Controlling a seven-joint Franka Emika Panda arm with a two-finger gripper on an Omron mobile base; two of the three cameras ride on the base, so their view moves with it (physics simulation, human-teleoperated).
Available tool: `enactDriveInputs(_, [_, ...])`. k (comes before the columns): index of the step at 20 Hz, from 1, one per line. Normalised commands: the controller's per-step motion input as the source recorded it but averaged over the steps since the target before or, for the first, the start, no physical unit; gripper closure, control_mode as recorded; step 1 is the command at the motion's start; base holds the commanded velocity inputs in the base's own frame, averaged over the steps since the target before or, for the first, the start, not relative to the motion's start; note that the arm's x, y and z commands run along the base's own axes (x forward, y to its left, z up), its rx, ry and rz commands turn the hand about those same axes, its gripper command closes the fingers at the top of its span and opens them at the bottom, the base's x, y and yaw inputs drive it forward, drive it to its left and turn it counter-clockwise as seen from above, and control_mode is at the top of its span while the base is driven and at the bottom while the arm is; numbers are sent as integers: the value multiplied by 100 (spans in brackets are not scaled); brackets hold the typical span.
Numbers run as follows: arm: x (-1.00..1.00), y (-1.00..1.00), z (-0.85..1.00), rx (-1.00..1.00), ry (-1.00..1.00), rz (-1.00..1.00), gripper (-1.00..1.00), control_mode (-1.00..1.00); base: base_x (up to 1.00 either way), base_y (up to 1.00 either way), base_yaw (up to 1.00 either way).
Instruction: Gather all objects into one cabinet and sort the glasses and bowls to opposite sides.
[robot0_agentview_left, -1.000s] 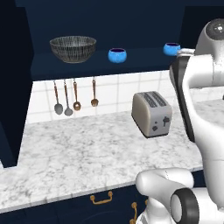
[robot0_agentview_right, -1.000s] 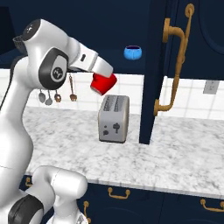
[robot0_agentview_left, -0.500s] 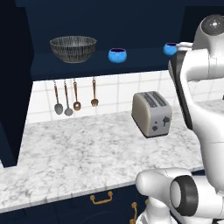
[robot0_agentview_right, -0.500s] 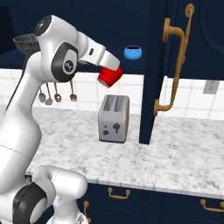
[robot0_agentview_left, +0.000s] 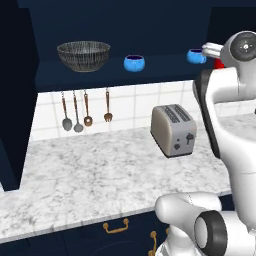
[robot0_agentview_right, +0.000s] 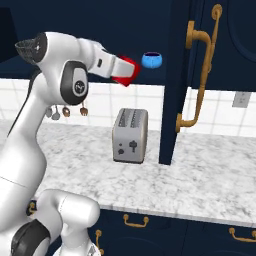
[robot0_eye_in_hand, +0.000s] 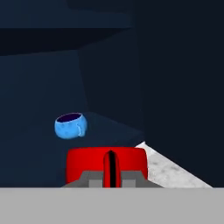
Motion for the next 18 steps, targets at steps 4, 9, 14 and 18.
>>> enactDriveInputs(4, [21,1,0,-18,-12,0,100,-100,0,0,0])
enactDriveInputs(9, [53,-1,34,-2,3,0,100,-100,0,0,0])
enactDriveInputs(14, [52,-7,25,-2,0,0,100,-100,0,0,0])
enactDriveInputs(18, [41,-41,0,0,2,0,100,-100,0,0,0])
